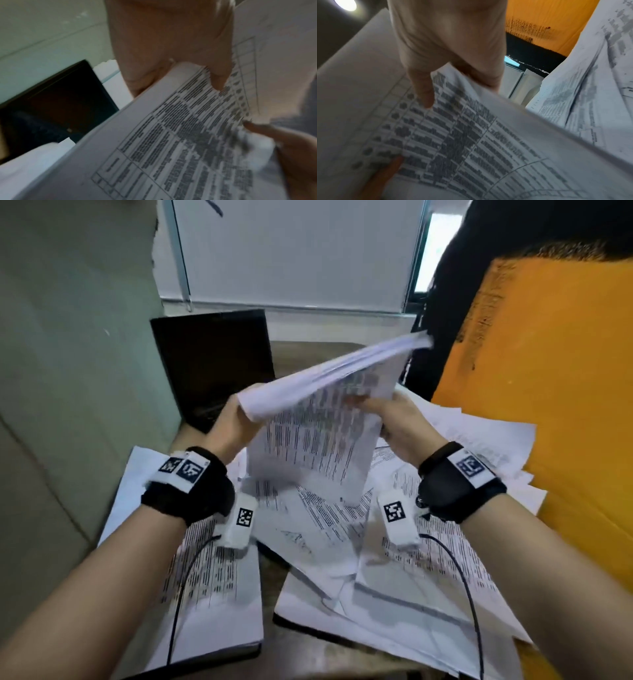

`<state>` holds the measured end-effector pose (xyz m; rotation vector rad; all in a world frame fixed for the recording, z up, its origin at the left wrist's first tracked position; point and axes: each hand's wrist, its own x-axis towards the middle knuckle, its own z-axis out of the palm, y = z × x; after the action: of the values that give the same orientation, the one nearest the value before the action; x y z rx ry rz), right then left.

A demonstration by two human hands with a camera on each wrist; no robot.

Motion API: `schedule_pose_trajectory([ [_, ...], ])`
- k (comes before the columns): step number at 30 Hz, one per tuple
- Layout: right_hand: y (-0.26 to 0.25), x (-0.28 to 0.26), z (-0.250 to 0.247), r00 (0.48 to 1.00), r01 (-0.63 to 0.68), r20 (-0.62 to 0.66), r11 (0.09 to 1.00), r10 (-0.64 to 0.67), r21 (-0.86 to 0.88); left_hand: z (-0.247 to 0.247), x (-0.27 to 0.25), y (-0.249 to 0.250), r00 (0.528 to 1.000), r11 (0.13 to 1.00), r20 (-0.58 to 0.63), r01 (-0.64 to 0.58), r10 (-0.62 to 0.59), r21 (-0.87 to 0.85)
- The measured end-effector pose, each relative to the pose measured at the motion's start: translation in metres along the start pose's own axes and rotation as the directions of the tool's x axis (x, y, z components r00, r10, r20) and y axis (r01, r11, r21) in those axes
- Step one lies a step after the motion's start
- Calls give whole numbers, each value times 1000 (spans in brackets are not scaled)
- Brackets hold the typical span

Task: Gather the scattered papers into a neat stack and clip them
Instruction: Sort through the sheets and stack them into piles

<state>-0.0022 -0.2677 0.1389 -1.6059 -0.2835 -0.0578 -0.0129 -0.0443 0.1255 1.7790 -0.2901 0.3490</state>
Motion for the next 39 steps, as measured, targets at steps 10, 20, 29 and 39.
schedule_pose_trajectory([
  [10,29,2,-13,988,-114,75,971,132,-210,-1,5,-14,962,978,221,183,-157,-100],
  [20,52,51,-17,934,-225,-245,960,262,168,0,48,-61,896,865,-165,327,-412,-380],
  [29,125,76,-49,703,-505,-197,674,684,539,24,34,-92,711,559,-16,538,-703,-631],
  [39,175,104,-42,723,-259,-325,675,609,691,17,19,-110,648,499,203,718,-734,-486],
])
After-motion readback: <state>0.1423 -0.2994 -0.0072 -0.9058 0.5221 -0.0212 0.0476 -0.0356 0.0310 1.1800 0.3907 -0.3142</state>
